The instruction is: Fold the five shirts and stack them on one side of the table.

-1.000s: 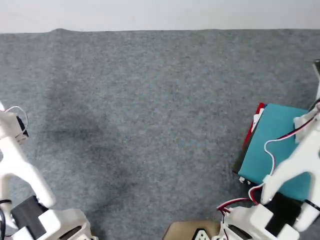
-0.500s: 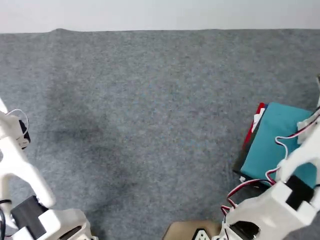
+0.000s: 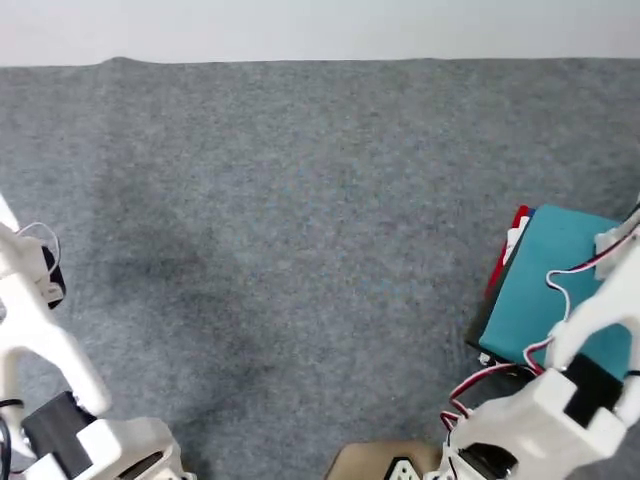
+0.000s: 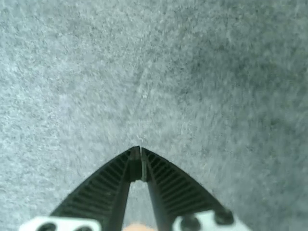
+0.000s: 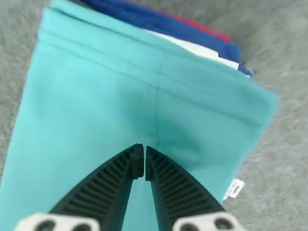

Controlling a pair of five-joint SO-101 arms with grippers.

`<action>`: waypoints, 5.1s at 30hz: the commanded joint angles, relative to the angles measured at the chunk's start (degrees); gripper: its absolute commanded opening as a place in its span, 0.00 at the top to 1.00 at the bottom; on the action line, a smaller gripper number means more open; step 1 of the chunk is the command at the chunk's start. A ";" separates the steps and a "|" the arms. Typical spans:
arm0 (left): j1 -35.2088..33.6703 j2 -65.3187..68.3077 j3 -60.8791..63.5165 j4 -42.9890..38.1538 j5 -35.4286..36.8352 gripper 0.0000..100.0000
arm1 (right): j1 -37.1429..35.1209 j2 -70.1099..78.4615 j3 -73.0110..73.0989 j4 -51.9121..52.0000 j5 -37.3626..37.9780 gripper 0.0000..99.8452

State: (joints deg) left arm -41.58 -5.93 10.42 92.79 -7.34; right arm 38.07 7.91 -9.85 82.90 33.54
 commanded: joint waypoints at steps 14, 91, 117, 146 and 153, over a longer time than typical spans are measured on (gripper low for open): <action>2.81 -10.90 -11.82 7.74 -0.26 1.00 | -19.74 -23.69 -2.55 19.56 -13.80 0.99; 31.56 -93.10 86.37 -33.41 6.86 0.99 | -45.67 -99.03 106.64 -45.32 -44.75 0.99; 29.71 -93.45 85.05 -22.51 7.21 0.99 | -45.23 -111.34 106.37 -8.04 -30.77 0.99; 29.63 -93.45 85.05 -22.51 7.21 0.99 | -44.62 -111.43 106.37 -7.96 -30.42 0.99; 29.63 -93.45 85.05 -22.51 7.21 0.99 | -44.62 -111.43 106.37 -7.96 -30.33 0.99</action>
State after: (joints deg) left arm -11.52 -98.95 97.01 70.02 -0.66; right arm -7.03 -102.42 95.65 74.64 2.59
